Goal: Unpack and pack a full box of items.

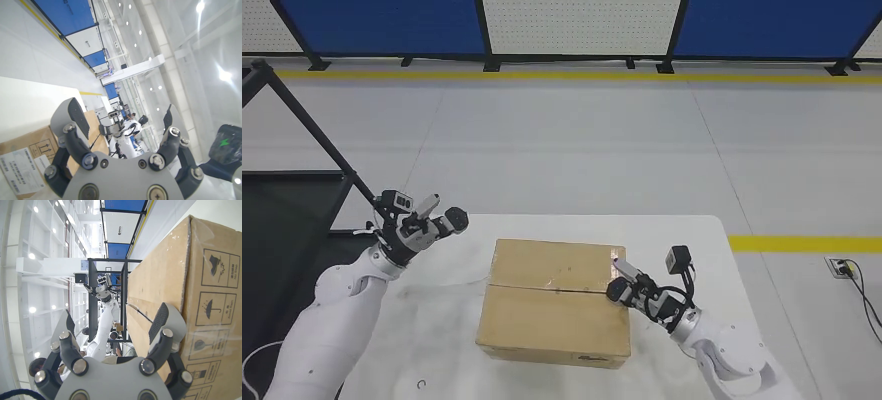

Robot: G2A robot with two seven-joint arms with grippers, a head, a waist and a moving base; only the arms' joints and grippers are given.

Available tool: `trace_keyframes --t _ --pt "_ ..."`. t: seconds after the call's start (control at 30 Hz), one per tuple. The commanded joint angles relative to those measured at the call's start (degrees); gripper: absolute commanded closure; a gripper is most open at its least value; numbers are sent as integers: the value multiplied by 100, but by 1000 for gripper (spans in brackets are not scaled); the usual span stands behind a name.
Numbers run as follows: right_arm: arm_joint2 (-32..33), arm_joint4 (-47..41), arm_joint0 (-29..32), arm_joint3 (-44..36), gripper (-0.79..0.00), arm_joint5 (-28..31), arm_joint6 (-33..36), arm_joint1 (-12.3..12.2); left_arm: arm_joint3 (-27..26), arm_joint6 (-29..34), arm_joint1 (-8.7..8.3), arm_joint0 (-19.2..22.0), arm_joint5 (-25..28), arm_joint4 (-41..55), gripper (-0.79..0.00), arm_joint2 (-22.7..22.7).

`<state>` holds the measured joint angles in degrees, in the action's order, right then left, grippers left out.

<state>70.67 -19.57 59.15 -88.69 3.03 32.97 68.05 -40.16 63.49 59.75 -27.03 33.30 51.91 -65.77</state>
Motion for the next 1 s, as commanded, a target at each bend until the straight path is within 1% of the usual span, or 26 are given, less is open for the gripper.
trace_keyframes --t 0.0,0.5,0.53,0.73,0.8,0.97 --pt "-5 -6 -4 37 -785 -8 2 4 13 -2 -1 4 2 1 -785 -5" --pt "46 -75 129 -162 -785 90 91 13 13 -2 -1 4 2 1 -785 -5" --pt "30 -72 127 -164 -785 86 92 16 -34 -75 -2 -38 -15 -12 -785 -12" --pt "-6 -61 98 -148 -785 113 62 34 -629 -660 -99 -554 76 -283 -785 -298" --pt "11 -65 89 -146 -785 109 53 35 -861 -958 -145 -769 86 -428 -785 -431" --pt "15 -68 87 -144 -785 107 49 35 -1662 -1441 -272 -1502 -113 -704 -785 -796"
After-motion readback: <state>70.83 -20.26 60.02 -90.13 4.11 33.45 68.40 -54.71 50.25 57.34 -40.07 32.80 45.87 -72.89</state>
